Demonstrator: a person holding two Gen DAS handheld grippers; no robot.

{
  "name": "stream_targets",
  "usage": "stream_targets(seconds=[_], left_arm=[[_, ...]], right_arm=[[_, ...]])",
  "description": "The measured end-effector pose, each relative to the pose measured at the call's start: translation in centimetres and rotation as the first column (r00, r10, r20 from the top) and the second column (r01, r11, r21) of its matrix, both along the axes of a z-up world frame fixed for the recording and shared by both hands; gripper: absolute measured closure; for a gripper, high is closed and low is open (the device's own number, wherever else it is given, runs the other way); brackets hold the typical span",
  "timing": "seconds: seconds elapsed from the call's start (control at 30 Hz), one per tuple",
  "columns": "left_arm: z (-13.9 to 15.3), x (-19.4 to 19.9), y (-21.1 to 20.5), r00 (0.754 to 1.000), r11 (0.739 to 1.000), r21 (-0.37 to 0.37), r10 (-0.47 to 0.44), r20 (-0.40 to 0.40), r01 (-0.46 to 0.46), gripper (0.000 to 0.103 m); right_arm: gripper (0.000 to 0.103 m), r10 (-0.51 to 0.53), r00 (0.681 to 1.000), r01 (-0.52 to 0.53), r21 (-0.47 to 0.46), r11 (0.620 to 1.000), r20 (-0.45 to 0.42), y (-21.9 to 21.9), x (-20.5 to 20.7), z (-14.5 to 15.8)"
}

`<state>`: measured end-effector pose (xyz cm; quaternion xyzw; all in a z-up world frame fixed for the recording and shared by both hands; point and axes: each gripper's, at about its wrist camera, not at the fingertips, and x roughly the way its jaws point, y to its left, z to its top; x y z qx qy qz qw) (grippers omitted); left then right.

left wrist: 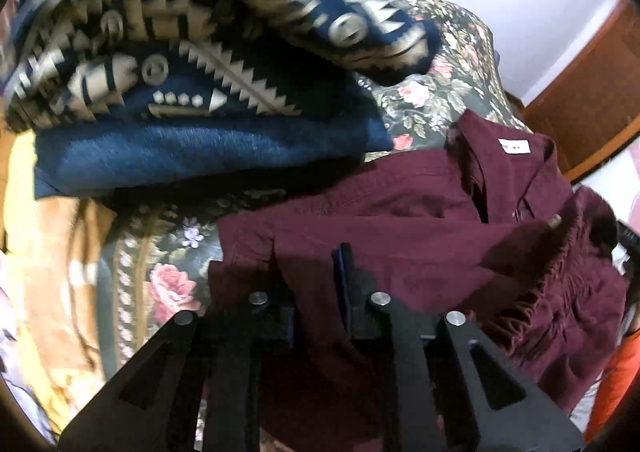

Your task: Fold large clothes

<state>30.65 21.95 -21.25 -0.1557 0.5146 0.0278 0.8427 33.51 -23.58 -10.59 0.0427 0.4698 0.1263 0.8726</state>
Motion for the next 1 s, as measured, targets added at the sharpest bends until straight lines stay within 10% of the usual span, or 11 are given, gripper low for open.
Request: stream_targets(seconds=[0.27, 0.53, 1.0], left_arm=[[6.1, -3.3, -2.5, 0.993, 0.996, 0.076, -0.060, 0.098, 0.053, 0.051], [8.2, -5.1, -4.0, 0.983, 0.992, 0.123, -0.048, 0.179, 0.026, 0.032], [-1.2, -5.2, -8.6, 0.997, 0.992, 0.095, -0.079, -0.005, 0.079, 0.030]], right_arm=[[0.044, 0.025, 0.985, -0.014, -0.065, 0.998, 0.169, 0.2, -4.1, 5.6], [0.039, 0.137, 0.976, -0.121, -0.103, 0.987, 0.168, 2.9, -6.9, 5.1], [0.037, 0.146, 0.989, -0.142, -0.144, 0.979, 0.014, 4.9, -7.8, -0.1]])
